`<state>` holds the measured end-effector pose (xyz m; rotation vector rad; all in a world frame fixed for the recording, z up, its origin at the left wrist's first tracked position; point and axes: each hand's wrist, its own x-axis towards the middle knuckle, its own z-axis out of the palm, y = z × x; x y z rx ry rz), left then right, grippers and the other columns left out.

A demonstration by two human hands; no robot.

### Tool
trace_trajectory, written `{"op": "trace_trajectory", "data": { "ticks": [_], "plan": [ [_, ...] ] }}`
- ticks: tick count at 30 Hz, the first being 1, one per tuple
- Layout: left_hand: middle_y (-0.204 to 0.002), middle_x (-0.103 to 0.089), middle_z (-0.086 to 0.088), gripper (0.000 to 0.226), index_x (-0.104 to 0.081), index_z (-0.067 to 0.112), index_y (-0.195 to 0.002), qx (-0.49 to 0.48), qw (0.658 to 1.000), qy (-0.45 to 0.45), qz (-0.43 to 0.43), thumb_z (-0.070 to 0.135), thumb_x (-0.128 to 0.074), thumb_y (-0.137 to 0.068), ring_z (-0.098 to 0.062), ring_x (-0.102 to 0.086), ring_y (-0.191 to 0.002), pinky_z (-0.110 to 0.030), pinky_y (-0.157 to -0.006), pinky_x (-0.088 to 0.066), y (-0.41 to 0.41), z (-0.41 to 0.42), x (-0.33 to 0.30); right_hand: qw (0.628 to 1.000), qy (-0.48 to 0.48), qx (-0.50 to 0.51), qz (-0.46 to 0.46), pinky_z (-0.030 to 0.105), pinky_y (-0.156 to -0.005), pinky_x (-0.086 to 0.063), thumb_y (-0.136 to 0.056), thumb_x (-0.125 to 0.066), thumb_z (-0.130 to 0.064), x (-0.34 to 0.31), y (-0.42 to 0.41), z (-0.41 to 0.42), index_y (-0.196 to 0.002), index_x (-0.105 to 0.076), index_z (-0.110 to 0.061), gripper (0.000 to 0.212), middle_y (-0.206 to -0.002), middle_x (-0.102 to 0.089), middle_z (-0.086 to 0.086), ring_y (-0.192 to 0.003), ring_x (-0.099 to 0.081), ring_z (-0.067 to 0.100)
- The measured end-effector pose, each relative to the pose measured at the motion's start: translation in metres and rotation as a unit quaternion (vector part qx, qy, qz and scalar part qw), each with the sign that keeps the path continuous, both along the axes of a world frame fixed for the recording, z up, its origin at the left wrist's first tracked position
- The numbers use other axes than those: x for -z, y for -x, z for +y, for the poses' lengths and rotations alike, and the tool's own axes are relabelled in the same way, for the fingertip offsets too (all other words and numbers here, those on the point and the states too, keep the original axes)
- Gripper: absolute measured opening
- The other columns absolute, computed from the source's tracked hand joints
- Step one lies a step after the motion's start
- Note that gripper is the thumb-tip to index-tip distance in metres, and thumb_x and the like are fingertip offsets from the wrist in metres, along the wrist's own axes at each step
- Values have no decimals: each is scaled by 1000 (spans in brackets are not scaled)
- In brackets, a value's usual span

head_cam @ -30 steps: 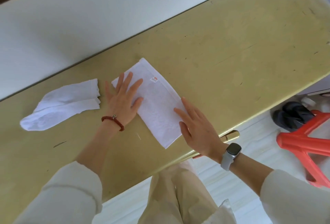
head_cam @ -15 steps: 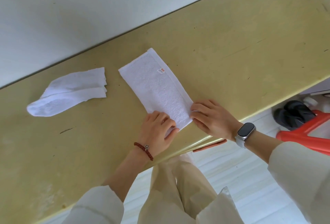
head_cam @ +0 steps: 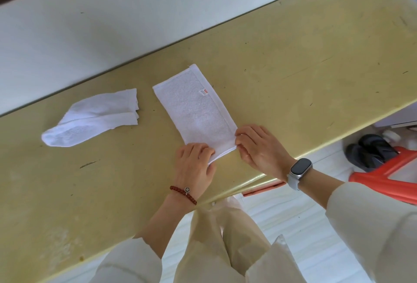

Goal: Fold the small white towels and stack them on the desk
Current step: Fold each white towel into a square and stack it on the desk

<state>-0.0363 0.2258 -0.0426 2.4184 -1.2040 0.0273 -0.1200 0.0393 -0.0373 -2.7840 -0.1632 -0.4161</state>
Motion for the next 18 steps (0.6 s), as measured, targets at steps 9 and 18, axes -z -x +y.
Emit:
{"op": "trace_trajectory", "data": {
  "ticks": [9, 18],
  "plan": [
    [-65, -63, 4, 31, -65, 14, -76, -62, 988, 10, 138, 42, -52, -80, -12, -53, -59, -18, -55, -35, -17, 2, -31, 996, -76, 36, 29, 33, -83, -41, -81, -48, -14, -10, -1, 2, -87, -49, -14, 6, -98, -66, 7, -103, -57, 26],
    [-53, -39, 9, 16, -54, 13, -79, -245, 891, 160, 347, 24, -57, -90, 0, -42, -47, -11, -46, -32, -48, -13, -54, 940, -279, 154, 123, 30, -48, -31, -89, -35, -37, -50, -52, 4, -92, -52, -9, 33, -64, -56, 6, -50, -44, 23]
  ]
}}
